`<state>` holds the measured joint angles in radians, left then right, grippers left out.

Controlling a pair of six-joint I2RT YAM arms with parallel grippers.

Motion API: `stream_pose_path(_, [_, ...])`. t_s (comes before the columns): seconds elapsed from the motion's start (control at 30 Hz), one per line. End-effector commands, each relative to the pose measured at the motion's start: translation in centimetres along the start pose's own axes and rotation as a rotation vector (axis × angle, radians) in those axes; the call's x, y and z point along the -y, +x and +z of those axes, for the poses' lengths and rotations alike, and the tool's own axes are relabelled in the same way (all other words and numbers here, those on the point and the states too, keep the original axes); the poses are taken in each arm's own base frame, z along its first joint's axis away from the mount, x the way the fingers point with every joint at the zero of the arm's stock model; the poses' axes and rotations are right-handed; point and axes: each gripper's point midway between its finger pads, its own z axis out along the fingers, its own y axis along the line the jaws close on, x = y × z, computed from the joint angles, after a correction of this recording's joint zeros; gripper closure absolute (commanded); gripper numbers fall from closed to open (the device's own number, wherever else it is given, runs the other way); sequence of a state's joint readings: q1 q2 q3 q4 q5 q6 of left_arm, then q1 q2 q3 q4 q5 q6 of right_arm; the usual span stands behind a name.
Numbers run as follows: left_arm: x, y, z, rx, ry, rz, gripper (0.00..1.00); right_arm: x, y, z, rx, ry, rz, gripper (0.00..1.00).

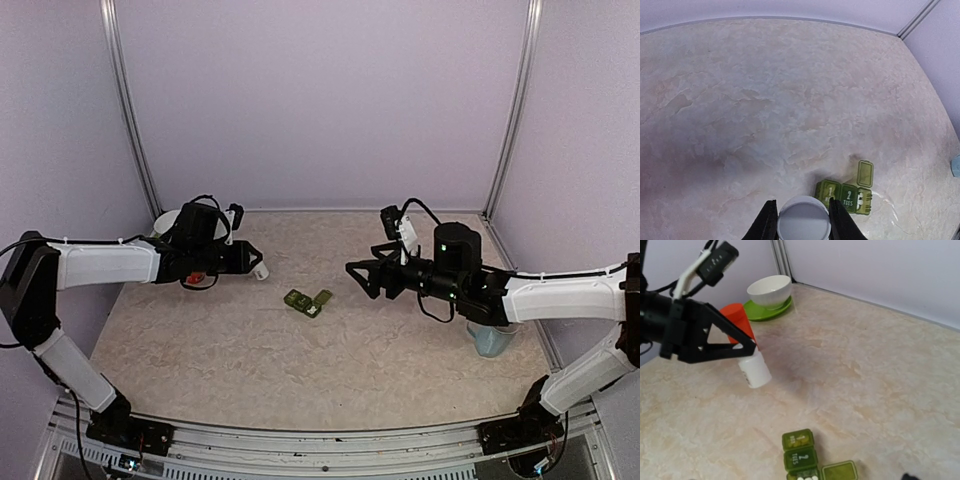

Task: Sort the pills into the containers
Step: Place the pill bottle at the center of the board.

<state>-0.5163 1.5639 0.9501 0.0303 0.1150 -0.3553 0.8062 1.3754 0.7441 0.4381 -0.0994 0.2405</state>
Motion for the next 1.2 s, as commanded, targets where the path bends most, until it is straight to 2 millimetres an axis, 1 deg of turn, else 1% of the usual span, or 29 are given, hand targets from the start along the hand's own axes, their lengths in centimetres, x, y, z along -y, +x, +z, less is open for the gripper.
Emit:
stream_pose_path(0.0, [-3.3, 1.4, 1.1, -0.021, -0.139, 0.033, 0.74, 0.7, 0.6, 0.1, -0.011, 0.015, 0.002, 0.14])
stream_pose_path(0.13, [-5.1, 1.8, 2.2, -0.027, -0.203, 0.034, 0.74, 0.7, 1.0, 0.2, -0.018, 0.011, 0.007, 0.14])
stream_pose_path(0.43, [-9.6, 1.4, 3.7, 0.009, -0.366, 0.045, 0.74, 0.9, 1.8, 0.3, -0.035, 0.015, 0.015, 0.14])
stream_pose_path(0.63, [-11.2, 0.6, 3.9, 0.046, -0.433, 0.049, 0.75, 0.9, 2.3, 0.5, -0.047, 0.015, 0.019, 0.14])
stream_pose_path(0.77, [-11.9, 0.3, 3.8, 0.069, -0.468, 0.053, 0.75, 0.9, 2.5, 0.7, -0.055, 0.012, 0.021, 0.14])
stream_pose_path(0.97, [-12.9, 0.5, 4.3, 0.072, -0.515, 0.063, 0.74, 1.0, 2.8, 0.9, -0.062, 0.010, 0.021, 0.14])
stream_pose_path(1.1, [-13.2, 0.7, 4.6, 0.070, -0.525, 0.065, 0.65, 1.0, 3.0, 1.0, -0.069, 0.009, 0.023, 0.14])
stream_pose_path(1.17, [-13.1, 0.5, 4.5, 0.081, -0.522, 0.063, 0.61, 1.0, 3.3, 1.0, -0.074, 0.011, 0.023, 0.14])
